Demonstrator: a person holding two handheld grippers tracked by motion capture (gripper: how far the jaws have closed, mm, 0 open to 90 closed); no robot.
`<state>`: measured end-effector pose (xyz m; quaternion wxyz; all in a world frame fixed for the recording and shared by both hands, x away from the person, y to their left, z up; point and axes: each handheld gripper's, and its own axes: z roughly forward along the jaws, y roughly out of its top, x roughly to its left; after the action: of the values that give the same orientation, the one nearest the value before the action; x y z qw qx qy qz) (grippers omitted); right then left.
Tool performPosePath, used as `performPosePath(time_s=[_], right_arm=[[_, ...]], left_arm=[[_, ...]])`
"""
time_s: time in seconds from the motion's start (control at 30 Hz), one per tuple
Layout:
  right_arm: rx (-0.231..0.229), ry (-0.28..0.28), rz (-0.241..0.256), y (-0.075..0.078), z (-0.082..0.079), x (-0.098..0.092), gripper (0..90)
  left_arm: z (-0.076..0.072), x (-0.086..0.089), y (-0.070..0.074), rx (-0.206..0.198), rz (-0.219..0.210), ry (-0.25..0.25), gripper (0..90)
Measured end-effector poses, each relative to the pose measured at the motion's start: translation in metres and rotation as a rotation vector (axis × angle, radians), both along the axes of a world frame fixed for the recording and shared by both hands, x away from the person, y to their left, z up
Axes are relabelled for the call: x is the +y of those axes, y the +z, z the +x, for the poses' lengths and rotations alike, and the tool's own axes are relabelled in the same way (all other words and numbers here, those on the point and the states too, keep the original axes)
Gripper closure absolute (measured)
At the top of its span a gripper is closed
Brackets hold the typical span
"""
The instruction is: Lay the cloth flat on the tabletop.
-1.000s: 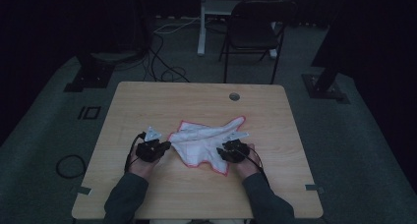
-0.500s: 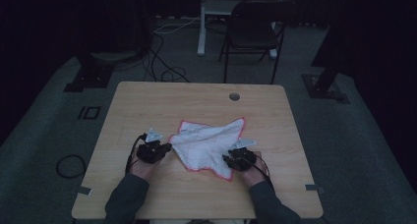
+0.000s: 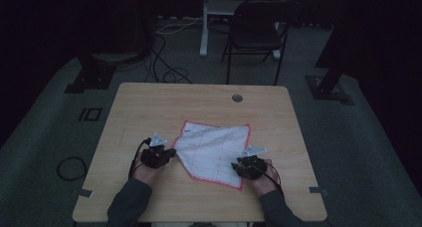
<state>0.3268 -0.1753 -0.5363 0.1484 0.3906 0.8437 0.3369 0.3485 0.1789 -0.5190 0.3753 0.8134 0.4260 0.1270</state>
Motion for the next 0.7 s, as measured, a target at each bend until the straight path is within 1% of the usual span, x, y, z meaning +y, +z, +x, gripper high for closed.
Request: performPosePath(time_s=[0.23,0.33,0.4,0.53,0.7], right_arm=[[0.018,-0.007,0.017,0.0,-0.008,-0.011,65.1],[0.021,-0.005,0.015,0.001,-0.013,-0.014,65.2],[0.018,0.0,0.002,0.001,-0.015,-0.015,65.2],[0.02,0.003,0.001,0.001,-0.016,-0.016,65.2],[0.02,0.002,0.002,0.001,-0.016,-0.016,64.8]], left_arm=[[-0.001,-0.002,-0.005,0.013,0.001,-0.008,86.8],[-0.002,-0.003,-0.005,0.014,-0.005,-0.007,86.8],[-0.002,-0.003,-0.005,0.016,-0.01,-0.006,86.7],[-0.004,-0.004,-0.002,0.011,-0.011,-0.016,86.6],[-0.001,-0.008,0.006,-0.007,-0.027,-0.021,86.8]])
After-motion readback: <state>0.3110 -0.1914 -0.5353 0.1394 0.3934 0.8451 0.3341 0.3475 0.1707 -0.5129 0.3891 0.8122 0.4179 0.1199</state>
